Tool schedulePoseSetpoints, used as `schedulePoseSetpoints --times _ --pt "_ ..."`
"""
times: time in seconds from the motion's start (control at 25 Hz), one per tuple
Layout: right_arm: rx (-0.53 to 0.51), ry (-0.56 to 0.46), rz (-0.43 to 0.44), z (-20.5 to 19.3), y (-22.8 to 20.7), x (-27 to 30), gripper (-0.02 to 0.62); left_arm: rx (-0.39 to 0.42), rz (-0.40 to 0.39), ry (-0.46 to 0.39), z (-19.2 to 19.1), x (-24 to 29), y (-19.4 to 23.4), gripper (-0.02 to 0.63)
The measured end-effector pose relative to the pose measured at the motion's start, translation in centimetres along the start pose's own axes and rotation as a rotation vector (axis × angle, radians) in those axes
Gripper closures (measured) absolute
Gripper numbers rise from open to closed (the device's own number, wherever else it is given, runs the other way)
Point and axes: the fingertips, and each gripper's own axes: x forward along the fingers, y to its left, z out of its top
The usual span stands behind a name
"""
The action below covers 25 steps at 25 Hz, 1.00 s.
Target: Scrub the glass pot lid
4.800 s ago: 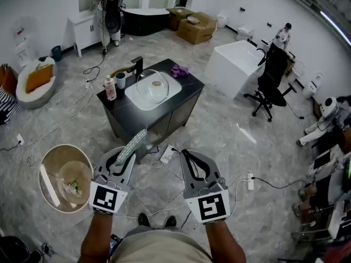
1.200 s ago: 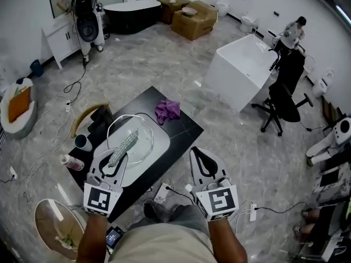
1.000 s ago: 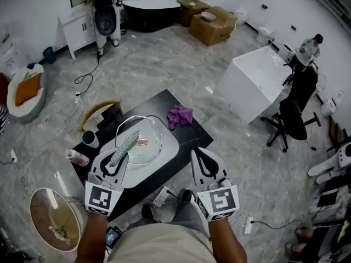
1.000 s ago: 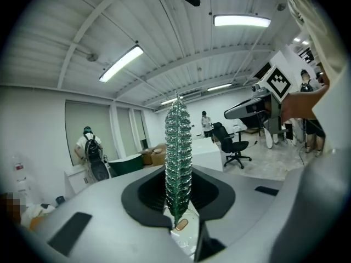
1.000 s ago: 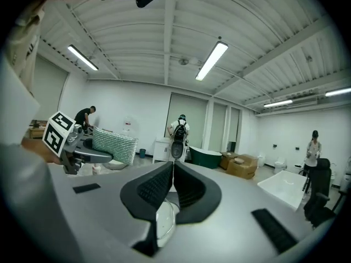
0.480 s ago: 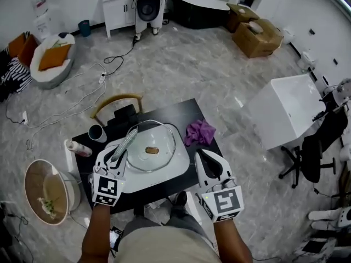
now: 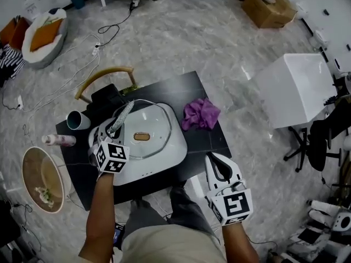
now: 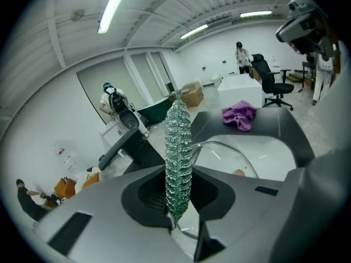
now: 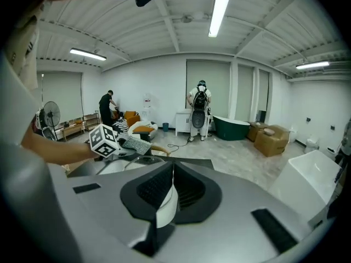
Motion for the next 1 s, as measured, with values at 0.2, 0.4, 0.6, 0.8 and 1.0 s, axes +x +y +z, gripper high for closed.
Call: schedulePoseSetpoints --times 0.2,0.4,0.6,0.8,1.0 --pt "0.048 0.034 -0.019 -3.0 -1.7 0.3 0.571 0.111 -0.033 0.113 -1.1 4.7 -1.8 0.518" --pt "0.085 0.04 -0.021 -4.4 -2.4 0.7 0.571 0.189 -0.12 0.119 0.3 6.9 -6.4 0.518" --pt "0.114 0.052 -0.026 -5.5 -2.5 0.6 0.571 0.281 -0.261 0.114 2.2 8.7 -13.1 0.52" --pt "0.131 0.059 -0.042 -6.5 -3.4 0.2 0.571 0.34 -0.332 0.124 3.0 9.9 -16.9 0.52" --pt "0.138 0.064 -0.049 -6.9 -3.6 -0.1 0.571 0.34 -0.33 0.124 2.9 9.7 -16.5 0.52"
